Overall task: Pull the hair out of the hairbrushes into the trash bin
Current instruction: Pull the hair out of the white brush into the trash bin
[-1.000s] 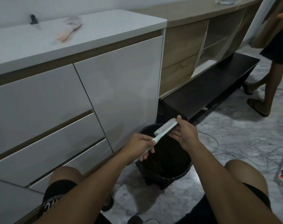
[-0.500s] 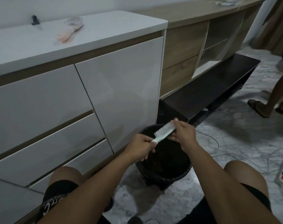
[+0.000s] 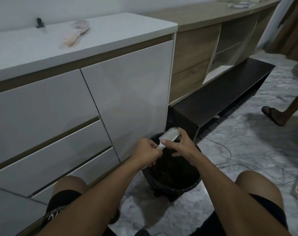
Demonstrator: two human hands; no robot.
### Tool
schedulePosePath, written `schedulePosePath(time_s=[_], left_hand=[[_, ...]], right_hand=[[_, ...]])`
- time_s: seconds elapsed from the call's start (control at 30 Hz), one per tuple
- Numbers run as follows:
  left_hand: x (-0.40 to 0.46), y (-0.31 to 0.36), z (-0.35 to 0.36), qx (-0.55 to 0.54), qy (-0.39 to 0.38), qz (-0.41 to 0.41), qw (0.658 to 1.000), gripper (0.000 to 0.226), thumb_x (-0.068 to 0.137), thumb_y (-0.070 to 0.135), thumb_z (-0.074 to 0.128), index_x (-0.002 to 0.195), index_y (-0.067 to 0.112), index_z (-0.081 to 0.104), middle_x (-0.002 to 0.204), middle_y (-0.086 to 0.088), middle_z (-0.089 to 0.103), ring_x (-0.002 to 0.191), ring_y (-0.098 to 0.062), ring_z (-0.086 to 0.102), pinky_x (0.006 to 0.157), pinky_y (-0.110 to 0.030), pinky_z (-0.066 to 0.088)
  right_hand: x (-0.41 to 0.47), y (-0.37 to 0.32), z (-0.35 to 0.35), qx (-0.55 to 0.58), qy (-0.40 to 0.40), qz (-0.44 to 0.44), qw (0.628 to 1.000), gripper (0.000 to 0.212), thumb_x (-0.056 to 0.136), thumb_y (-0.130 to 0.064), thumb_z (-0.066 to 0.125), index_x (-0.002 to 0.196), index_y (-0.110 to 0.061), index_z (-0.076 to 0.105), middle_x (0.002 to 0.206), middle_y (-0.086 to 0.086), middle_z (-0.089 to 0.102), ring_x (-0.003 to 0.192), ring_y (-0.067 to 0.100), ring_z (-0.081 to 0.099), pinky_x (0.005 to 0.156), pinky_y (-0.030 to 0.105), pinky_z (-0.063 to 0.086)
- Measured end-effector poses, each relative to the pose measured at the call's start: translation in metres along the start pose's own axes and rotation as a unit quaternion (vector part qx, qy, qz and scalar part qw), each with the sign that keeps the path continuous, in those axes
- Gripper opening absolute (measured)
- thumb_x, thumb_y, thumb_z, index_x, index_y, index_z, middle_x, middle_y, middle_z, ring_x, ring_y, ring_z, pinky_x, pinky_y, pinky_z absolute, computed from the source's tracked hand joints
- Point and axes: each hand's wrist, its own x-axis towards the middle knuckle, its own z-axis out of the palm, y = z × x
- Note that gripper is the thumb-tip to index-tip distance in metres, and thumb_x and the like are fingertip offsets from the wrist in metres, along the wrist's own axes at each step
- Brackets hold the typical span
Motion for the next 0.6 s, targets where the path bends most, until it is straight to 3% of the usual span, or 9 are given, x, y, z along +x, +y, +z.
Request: schedulePosePath(time_s=[0.17, 0.37, 0.43, 0.5, 0.6], left_hand=[[0.002, -0.003, 0.002, 0.079, 0.047, 0.061, 0.994, 0.008, 0.069, 0.010, 0.071, 0.076, 0.012, 0.066, 0.067, -0.009, 0.067, 0.057, -0.024, 0.063, 0.052, -0.036, 0.053], [-0.010, 0.005, 0.005, 0.204, 0.098, 0.131, 0.965, 0.010, 0.076, 0.009, 0.066, 0.086, 0.011, 0.066, 0.083, -0.007, 0.066, 0.067, -0.016, 0.052, 0.051, -0.021, 0.033], [-0.009, 0.005, 0.005, 0.190, 0.091, 0.131, 0.969, 0.005, 0.077, 0.011, 0.066, 0.082, 0.012, 0.066, 0.075, -0.003, 0.063, 0.063, -0.015, 0.052, 0.046, -0.019, 0.031], [-0.005, 0.004, 0.003, 0.124, 0.072, 0.106, 0.984, 0.004, 0.077, 0.011, 0.067, 0.075, 0.011, 0.064, 0.064, -0.003, 0.062, 0.055, -0.016, 0.057, 0.045, -0.023, 0.040], [-0.001, 0.003, -0.001, 0.016, 0.035, 0.034, 0.999, 0.006, 0.078, 0.008, 0.066, 0.076, 0.002, 0.068, 0.051, -0.006, 0.063, 0.035, -0.014, 0.055, 0.037, -0.024, 0.042]], right_hand=[[0.002, 0.004, 0.008, -0.045, 0.071, -0.005, 0.996, 0.085, 0.059, -0.060, 0.079, 0.125, -0.034, 0.033, 0.117, -0.006, 0.056, 0.105, 0.020, 0.061, 0.085, 0.045, 0.057], [-0.004, 0.001, 0.010, -0.107, 0.123, -0.017, 0.987, 0.072, 0.063, -0.061, 0.075, 0.114, -0.029, 0.037, 0.113, -0.003, 0.059, 0.103, 0.019, 0.059, 0.088, 0.035, 0.051], [-0.006, -0.001, 0.009, -0.101, 0.118, -0.028, 0.988, 0.074, 0.064, -0.058, 0.077, 0.120, -0.027, 0.039, 0.109, -0.005, 0.058, 0.102, 0.017, 0.059, 0.089, 0.038, 0.053], [-0.006, -0.003, 0.007, -0.088, 0.109, -0.032, 0.990, 0.086, 0.059, -0.060, 0.079, 0.127, -0.027, 0.039, 0.107, -0.012, 0.056, 0.104, 0.015, 0.060, 0.090, 0.044, 0.056], [-0.008, -0.006, 0.002, -0.093, 0.104, -0.036, 0.989, 0.109, 0.050, -0.066, 0.080, 0.141, -0.025, 0.035, 0.118, -0.010, 0.055, 0.107, 0.016, 0.061, 0.090, 0.047, 0.056]])
